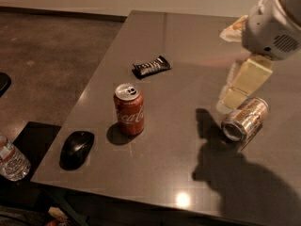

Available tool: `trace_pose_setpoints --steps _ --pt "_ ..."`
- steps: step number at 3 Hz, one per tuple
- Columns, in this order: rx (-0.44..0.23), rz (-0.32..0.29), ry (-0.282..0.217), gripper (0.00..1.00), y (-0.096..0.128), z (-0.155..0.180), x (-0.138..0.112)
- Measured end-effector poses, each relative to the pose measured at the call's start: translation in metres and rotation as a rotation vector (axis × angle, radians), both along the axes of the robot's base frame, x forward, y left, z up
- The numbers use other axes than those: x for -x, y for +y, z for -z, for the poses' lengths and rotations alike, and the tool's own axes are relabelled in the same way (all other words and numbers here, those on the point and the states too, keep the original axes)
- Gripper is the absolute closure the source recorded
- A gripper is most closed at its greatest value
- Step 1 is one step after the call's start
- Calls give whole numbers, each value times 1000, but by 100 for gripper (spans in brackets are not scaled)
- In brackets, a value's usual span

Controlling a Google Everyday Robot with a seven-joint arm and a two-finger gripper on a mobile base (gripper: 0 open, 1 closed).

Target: Move coke can near orange can

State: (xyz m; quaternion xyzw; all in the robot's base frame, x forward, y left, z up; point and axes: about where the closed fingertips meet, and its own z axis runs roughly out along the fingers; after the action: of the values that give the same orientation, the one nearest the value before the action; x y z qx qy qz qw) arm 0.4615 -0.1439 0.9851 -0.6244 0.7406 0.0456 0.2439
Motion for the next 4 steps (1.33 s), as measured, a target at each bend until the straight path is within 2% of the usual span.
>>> trace_pose_setpoints --steps 1,2,3,4 --pt "-107 -100 -1 0 52 8 -11" --pt "-175 -195 12 0 97 21 -20" --pt "-208 -259 30 0 125 33 -27" --pt "-215 -300 55 0 142 48 -28"
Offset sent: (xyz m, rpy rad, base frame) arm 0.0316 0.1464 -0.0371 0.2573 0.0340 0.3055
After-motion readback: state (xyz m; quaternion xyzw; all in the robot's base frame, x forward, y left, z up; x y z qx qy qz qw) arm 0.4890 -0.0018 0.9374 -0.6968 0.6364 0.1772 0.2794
